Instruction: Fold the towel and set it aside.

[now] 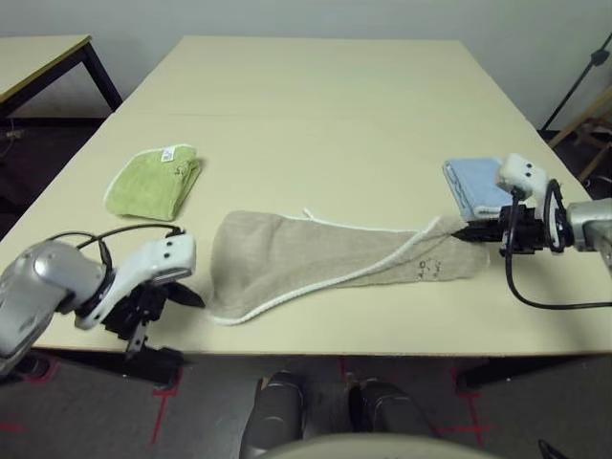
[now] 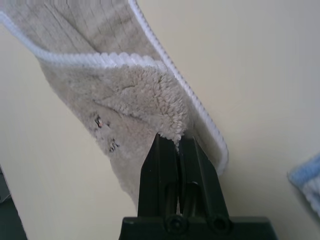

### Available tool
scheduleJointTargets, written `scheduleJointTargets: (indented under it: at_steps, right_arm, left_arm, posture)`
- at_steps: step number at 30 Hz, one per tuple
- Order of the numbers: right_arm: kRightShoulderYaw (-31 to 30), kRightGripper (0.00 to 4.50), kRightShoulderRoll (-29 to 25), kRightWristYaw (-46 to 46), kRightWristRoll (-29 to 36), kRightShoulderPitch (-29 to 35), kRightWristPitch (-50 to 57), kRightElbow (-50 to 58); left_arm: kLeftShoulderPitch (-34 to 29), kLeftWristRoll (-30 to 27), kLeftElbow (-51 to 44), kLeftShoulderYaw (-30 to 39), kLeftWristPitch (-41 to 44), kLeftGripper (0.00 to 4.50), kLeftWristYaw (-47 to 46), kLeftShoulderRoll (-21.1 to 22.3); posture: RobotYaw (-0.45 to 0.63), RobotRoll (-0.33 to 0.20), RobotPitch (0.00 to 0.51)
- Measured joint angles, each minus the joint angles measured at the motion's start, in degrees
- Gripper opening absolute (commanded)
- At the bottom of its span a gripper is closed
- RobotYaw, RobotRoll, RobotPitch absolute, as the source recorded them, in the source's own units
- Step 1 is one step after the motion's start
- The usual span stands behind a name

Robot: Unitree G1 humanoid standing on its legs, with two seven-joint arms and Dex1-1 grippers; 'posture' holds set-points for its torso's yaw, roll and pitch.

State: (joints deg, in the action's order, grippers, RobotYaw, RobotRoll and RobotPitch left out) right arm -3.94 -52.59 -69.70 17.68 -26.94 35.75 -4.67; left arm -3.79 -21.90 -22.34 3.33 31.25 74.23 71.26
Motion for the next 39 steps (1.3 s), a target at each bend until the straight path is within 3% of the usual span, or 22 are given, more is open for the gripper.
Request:
scheduleJointTargets:
  at_steps: [5,7,14,21,28,37,39]
  right_arm:
    - [0.00,0.00,0.19,0.10,0.21,-0.44,0.58,0.15]
    - [0.04,0.00,0.18,0.11,0.34,-0.68,0.90,0.44]
    - [0.59,0.00,0.12,0.65,1.12,0.15,2.83,2.98]
    - [1.40,0.00,-0.23,1.36,2.67,1.35,4.44,4.83]
    - [1.56,0.00,-0.09,2.18,3.17,1.93,5.16,5.88]
    - [1.57,0.00,0.39,3.18,4.13,1.86,6.07,6.42]
    - [1.58,0.00,0.38,3.25,4.37,1.86,6.19,6.50]
  left_arm:
    - [5.15,1.76,0.46,-1.67,3.94,4.47,-7.99,-5.81]
    - [5.47,2.37,0.53,-1.91,4.64,4.47,-9.39,-6.24]
    - [0.71,3.31,-0.68,-1.45,5.57,4.47,-11.53,-6.22]
    - [-7.58,2.40,-4.94,6.40,9.54,4.47,-14.63,-6.25]
    - [-11.51,1.06,-7.46,11.43,13.17,4.47,-17.03,-7.90]
    - [-8.15,0.86,-10.15,5.35,16.13,4.47,-21.51,-11.23]
    - [-6.80,0.95,-10.58,3.86,16.91,4.07,-22.71,-11.93]
  posture:
    - [0.19,0.000,0.121]
    - [0.19,0.000,0.131]
    - [0.18,0.000,0.156]
    - [0.19,0.000,0.174]
    - [0.20,0.000,0.175]
    - [0.19,0.000,0.174]
    - [0.18,0.000,0.173]
